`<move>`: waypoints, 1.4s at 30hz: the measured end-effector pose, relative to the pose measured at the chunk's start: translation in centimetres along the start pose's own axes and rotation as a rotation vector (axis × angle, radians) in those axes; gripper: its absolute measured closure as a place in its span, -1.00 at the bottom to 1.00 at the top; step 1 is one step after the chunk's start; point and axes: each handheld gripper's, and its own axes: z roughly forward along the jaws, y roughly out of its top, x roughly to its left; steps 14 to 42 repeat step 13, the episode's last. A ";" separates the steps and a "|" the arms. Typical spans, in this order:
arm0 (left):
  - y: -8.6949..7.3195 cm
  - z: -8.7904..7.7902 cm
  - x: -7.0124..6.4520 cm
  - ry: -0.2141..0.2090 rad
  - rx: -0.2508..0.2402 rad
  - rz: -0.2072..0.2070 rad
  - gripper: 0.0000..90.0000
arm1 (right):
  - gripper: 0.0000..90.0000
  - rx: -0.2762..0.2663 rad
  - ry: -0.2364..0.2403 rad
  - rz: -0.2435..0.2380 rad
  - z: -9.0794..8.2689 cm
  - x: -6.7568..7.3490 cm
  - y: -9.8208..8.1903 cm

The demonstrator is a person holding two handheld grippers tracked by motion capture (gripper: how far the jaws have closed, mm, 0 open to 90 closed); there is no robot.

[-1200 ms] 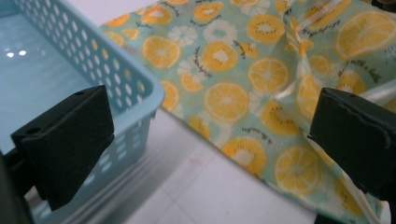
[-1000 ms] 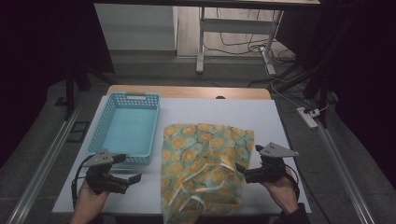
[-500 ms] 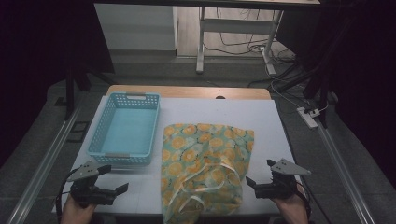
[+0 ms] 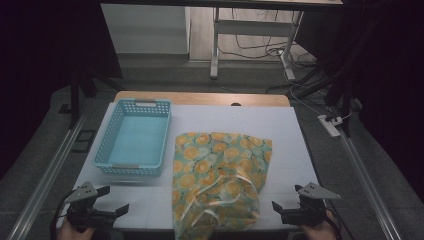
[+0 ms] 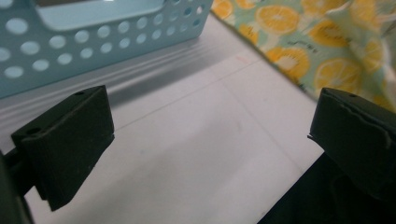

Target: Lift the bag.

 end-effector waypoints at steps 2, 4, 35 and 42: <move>-0.2 0.0 0.1 0.009 0.016 -0.003 -1.00 | -1.00 0.018 0.000 0.005 -0.1 0.0 -0.4; -0.4 -0.1 0.1 0.017 0.028 -0.008 -1.00 | -1.00 0.041 -0.003 0.006 0.0 0.0 -0.7; -0.3 0.2 0.3 0.017 0.062 -0.024 -1.00 | -1.00 0.052 -0.012 0.025 -0.2 -0.2 -1.0; -0.3 0.2 0.3 0.017 0.062 -0.024 -1.00 | -1.00 0.052 -0.012 0.025 -0.2 -0.2 -1.0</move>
